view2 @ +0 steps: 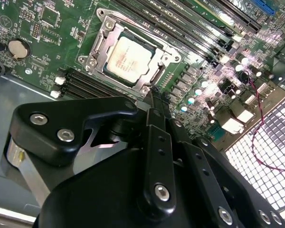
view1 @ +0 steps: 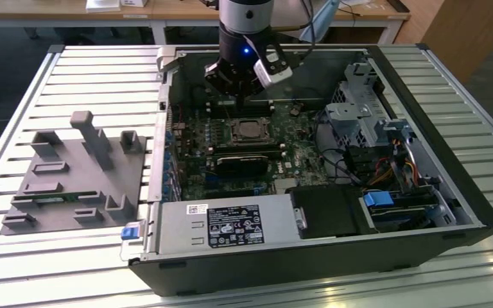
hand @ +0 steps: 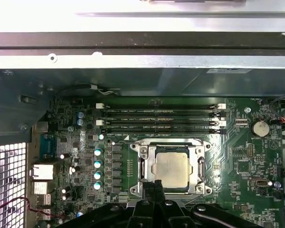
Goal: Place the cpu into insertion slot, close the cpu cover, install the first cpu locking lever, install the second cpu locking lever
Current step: 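Install the first cpu locking lever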
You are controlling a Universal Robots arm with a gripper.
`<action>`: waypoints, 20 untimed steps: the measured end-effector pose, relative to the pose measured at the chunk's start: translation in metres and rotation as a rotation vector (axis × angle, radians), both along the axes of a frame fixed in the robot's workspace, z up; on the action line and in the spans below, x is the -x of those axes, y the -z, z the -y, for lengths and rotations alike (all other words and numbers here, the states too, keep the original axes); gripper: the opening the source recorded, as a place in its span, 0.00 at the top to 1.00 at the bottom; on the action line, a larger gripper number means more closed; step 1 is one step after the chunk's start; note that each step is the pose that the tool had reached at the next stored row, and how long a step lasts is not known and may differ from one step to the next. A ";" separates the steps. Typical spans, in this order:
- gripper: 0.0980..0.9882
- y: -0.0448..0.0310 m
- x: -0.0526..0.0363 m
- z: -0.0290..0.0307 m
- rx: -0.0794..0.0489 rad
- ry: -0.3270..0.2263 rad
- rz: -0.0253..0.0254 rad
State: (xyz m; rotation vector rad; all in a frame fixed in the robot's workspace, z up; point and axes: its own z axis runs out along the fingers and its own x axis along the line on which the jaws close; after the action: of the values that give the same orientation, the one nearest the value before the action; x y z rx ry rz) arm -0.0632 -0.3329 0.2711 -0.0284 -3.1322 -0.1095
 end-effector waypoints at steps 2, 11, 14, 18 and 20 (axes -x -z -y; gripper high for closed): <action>0.99 0.0000 0.0003 0.0000 0.000 0.000 0.0000; 0.99 0.0007 0.0046 -0.0032 0.000 0.000 0.0001; 0.99 0.0020 0.0145 -0.0062 0.000 0.000 0.0000; 0.99 0.0020 0.0146 -0.0063 0.000 0.000 0.0001; 0.99 0.0020 0.0146 -0.0063 0.000 0.000 0.0000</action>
State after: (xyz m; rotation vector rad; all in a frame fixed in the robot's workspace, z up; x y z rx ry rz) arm -0.0779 -0.3265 0.2691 -0.0284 -3.1322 -0.1095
